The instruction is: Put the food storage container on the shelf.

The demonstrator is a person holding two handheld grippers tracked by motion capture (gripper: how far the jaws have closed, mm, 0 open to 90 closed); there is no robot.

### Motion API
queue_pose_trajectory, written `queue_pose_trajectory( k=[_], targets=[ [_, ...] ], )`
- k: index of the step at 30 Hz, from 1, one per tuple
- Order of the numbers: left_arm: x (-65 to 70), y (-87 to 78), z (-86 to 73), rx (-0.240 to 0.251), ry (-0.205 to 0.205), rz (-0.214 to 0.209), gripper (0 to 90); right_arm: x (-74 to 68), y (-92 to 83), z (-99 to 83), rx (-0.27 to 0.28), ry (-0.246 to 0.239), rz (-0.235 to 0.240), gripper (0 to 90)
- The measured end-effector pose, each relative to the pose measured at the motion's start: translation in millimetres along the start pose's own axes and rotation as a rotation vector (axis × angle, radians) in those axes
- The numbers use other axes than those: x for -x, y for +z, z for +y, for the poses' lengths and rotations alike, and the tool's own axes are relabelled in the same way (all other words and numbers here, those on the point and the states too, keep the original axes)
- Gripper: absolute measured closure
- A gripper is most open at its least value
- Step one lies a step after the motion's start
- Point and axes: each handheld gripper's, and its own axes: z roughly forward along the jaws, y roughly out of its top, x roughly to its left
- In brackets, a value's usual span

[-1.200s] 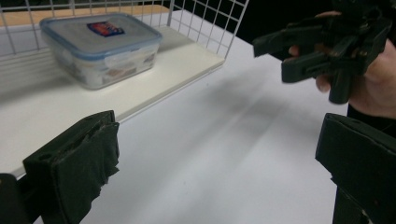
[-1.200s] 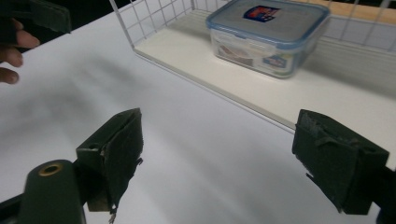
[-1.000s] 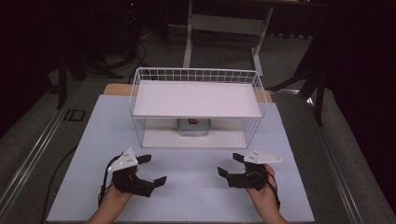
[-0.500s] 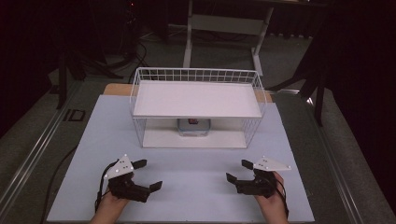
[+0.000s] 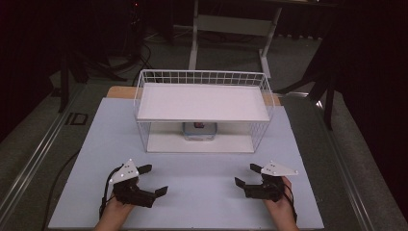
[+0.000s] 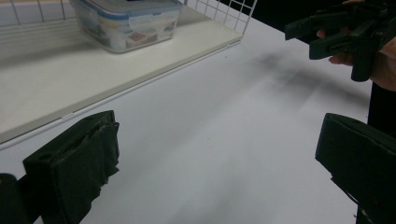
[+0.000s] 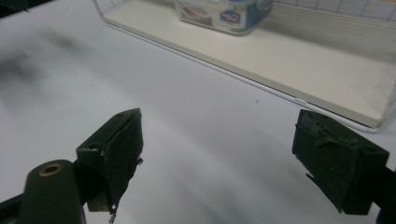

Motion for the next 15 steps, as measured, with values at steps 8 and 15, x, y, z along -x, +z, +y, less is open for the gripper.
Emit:
queue_pose_trajectory(
  k=[8, 15],
  targets=[
    [-2.7, 1.0, -1.5, 0.001, -0.02, 0.014, 0.4, 6.1, 6.5, -2.1, -0.008, -0.021, -0.004, 16.2],
    [-2.1, 1.0, -1.2, 0.004, -0.017, 0.01, 0.4, 5.7, 10.3, -2.9, -0.012, -0.023, 0.012, 16.3]
  ],
)
